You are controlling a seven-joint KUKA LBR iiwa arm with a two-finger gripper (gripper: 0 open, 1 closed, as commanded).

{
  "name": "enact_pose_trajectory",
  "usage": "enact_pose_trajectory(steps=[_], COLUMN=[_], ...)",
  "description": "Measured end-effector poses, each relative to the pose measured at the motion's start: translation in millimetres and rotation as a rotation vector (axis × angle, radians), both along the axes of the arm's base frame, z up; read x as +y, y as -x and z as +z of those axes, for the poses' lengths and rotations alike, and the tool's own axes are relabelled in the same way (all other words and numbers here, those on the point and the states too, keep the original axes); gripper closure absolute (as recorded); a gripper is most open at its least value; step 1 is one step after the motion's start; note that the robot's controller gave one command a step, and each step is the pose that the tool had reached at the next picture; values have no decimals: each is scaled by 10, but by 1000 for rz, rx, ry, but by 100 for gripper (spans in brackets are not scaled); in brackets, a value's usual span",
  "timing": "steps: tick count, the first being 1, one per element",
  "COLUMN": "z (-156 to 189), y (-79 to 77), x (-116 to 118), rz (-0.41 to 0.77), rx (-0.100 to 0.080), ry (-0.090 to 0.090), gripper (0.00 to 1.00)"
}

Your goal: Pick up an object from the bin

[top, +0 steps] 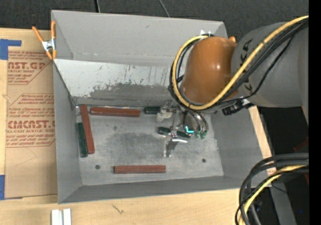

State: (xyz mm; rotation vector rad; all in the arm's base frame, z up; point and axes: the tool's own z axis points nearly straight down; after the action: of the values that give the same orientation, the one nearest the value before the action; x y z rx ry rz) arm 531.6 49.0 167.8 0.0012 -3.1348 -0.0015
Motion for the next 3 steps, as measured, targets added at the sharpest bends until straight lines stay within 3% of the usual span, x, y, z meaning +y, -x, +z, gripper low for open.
enact_pose_trajectory(steps=[1,2,3], z=[36,-859,-892], y=[-19,-303,-215], x=[-2,-602,-632], rz=[0,139,141], rx=[-7,-46,-7], ry=[0,-6,-3], gripper=[0,100,0])
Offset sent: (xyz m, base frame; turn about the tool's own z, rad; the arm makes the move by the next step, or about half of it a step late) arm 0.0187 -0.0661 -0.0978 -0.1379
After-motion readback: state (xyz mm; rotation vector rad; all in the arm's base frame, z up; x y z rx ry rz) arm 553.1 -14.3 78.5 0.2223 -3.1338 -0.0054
